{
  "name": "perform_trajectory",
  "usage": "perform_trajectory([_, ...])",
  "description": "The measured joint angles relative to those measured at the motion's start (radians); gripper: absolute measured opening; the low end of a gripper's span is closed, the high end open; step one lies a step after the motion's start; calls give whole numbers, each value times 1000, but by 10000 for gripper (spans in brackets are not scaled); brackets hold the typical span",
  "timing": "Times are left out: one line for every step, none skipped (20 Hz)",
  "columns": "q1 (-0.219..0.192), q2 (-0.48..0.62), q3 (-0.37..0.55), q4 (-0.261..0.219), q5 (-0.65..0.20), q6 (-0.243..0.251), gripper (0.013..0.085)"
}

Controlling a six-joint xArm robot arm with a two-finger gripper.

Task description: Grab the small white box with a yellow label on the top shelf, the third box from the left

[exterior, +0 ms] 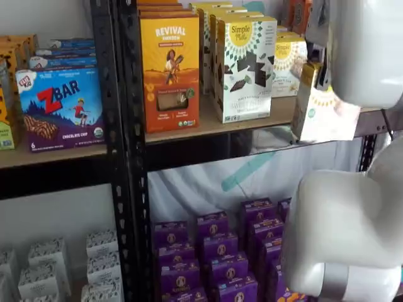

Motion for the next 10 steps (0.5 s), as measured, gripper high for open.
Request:
perform_trajectory([2, -14, 13, -2, 3, 2, 370])
perform_trajectory([6, -32, 31, -6, 5, 4, 370])
perform_trajectory([10, -49, 47, -10, 6, 8, 370])
perform_trajectory([14, -64, 61, -14, 7, 11, 370])
perform_trajectory([18, -78, 75, -17, 8, 14, 370])
perform_trajectory([22, -92, 89, -21, 9, 17, 370])
perform_trajectory([25, -105, 101, -23, 10, 19, 370])
perform_trajectory([28, -118, 114, -24, 11, 22, 370])
perform_trajectory([29, -128, 123, -24, 12, 23, 370])
perform_trajectory([30, -138, 133, -23, 12, 25, 370])
